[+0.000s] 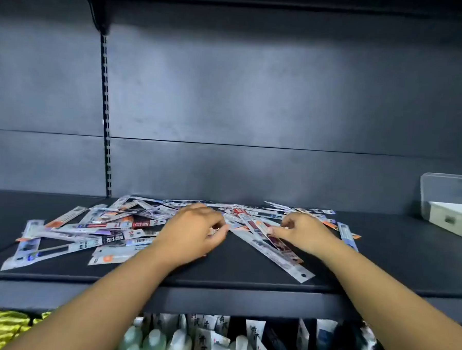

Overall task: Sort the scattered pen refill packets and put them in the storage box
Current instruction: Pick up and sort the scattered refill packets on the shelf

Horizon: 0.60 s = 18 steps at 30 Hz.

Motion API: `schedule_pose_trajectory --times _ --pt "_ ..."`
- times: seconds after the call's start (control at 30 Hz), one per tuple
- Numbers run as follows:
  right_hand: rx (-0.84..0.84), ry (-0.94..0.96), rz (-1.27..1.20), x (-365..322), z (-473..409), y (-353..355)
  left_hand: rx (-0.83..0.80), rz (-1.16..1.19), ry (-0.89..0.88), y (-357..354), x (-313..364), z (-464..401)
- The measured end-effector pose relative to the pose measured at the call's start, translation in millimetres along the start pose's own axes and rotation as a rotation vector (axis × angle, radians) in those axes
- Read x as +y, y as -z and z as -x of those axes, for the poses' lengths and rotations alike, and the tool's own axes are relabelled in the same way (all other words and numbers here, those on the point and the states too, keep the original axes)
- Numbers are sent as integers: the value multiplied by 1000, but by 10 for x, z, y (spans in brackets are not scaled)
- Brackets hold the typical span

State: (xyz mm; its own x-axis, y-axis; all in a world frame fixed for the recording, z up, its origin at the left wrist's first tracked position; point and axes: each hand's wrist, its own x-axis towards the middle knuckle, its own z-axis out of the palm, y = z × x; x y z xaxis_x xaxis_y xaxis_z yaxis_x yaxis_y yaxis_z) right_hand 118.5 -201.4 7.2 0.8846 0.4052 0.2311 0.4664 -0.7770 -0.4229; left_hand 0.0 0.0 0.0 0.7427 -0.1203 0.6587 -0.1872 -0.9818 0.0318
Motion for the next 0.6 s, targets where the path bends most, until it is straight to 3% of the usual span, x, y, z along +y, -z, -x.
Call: schedule_pose_trajectory --times 0.17,0.37,0.53,0.6 --pt "-268 -100 124 16 -314 -64 -172 -97 -87 -146 -151 -416" --pt "-406 -82 217 -60 -581 7 -230 -137 -97 -379 -248 -830" --pt "-439 -45 -194 43 -742 126 -101 26 -114 -580 -371 -967" --pt "-447 107 -127 102 -769 183 -8 105 -158 -528 -421 -938"
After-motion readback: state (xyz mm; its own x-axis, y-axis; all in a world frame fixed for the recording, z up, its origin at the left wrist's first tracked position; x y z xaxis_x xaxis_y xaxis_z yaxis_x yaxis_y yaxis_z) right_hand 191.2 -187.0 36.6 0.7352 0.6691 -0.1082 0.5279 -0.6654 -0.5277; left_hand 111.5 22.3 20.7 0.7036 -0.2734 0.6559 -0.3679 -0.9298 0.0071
